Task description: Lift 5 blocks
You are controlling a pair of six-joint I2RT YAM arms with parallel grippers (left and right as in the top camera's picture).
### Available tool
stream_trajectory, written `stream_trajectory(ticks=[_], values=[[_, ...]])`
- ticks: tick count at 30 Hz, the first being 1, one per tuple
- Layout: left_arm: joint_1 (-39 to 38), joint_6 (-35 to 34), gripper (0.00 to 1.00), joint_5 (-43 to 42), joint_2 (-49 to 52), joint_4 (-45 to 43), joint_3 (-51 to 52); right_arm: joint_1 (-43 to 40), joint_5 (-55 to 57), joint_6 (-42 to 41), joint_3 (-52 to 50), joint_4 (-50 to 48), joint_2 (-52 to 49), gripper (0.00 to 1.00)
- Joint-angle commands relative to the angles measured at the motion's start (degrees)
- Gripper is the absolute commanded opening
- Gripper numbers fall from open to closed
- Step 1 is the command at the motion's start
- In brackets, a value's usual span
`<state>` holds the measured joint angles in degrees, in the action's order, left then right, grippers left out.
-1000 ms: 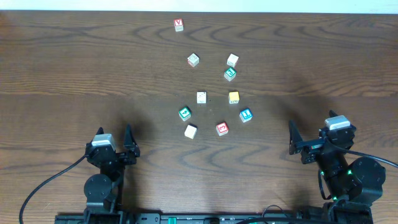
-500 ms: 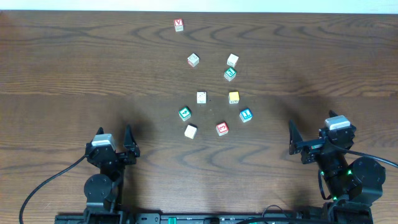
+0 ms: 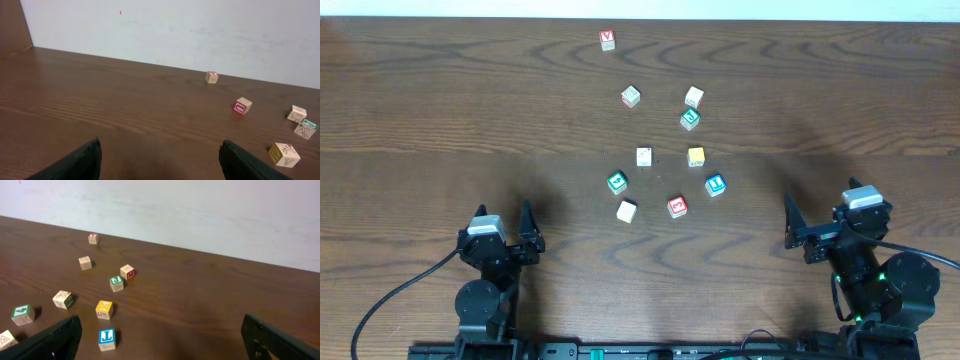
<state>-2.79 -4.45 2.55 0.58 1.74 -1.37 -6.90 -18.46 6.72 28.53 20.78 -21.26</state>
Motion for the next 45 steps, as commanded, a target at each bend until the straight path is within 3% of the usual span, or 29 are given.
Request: stream_trajectory(ticks=[1,22,26,36,45], values=[[-0.1,0.3,0.76,1.4,-0.3,2.1,1.1,-0.2,-0.5,0.7,-0.5,0.8,0.4,0.99],[-0.1,0.3,0.76,1.4,-0.3,2.1,1.1,-0.2,-8.9,0.0,-0.5,4.7,0.4,0.99],[-0.1,0.3,0.76,1.4,-0.3,2.1,1.1,-0.2,-8.9,-4.5,-0.5,4.2,0.4,0.99],[-0.1,0.3,0.76,1.4,-0.3,2.1,1.1,-0.2,-11.2,-5.9,-0.5,-0.6,-0.1,0.99],[-0.1,0.3,0.76,1.4,-0.3,2.1,1.1,-0.2,-12.2,-9.3,0.0,-4.1,-7.7,0.99]])
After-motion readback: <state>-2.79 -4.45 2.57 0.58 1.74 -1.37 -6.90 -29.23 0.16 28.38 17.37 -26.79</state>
